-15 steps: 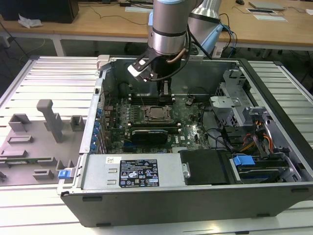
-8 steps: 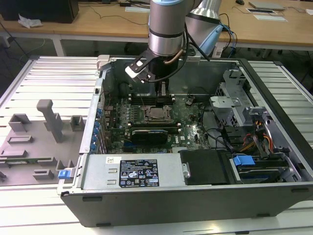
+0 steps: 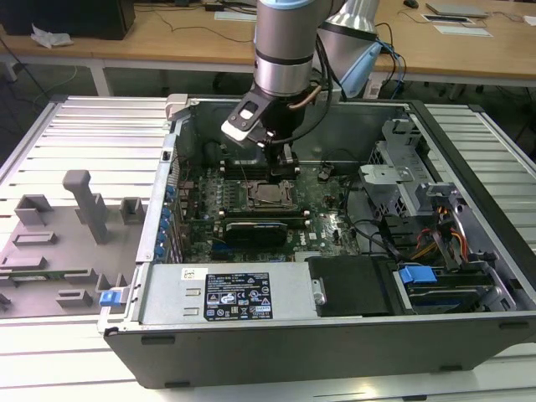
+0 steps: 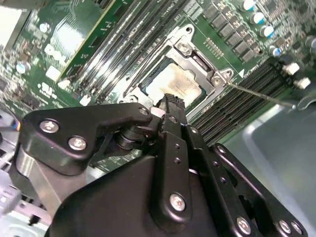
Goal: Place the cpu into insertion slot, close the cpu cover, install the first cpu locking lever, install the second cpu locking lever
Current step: 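Close the cpu cover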
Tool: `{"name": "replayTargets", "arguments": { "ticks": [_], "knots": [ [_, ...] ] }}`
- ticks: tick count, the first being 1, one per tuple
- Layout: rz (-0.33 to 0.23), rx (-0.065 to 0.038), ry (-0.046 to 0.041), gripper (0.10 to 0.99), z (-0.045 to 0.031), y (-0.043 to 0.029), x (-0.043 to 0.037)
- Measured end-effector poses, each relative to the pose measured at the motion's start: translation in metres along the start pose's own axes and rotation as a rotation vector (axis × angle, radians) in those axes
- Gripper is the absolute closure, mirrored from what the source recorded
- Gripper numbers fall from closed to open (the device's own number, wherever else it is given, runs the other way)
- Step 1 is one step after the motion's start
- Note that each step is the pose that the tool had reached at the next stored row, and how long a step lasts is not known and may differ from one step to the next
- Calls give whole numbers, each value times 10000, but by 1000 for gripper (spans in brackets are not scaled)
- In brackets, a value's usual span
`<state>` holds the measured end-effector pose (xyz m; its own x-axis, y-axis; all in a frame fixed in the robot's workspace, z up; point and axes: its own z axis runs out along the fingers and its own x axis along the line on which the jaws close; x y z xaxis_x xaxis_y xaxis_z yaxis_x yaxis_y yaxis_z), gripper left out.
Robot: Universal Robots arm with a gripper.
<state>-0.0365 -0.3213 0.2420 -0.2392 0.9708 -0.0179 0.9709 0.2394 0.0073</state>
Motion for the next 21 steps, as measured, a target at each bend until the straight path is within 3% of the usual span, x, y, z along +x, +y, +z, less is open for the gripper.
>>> {"name": "replayTargets", "arguments": {
  "ticks": [4, 18, 21],
  "knots": [
    [-1287, -14, -25, 980, 2, 0, 0],
    [-4257, -57, -56, 980, 17, 0, 0],
    [-5395, -79, -58, 980, 22, 0, 0]
  ]
}}
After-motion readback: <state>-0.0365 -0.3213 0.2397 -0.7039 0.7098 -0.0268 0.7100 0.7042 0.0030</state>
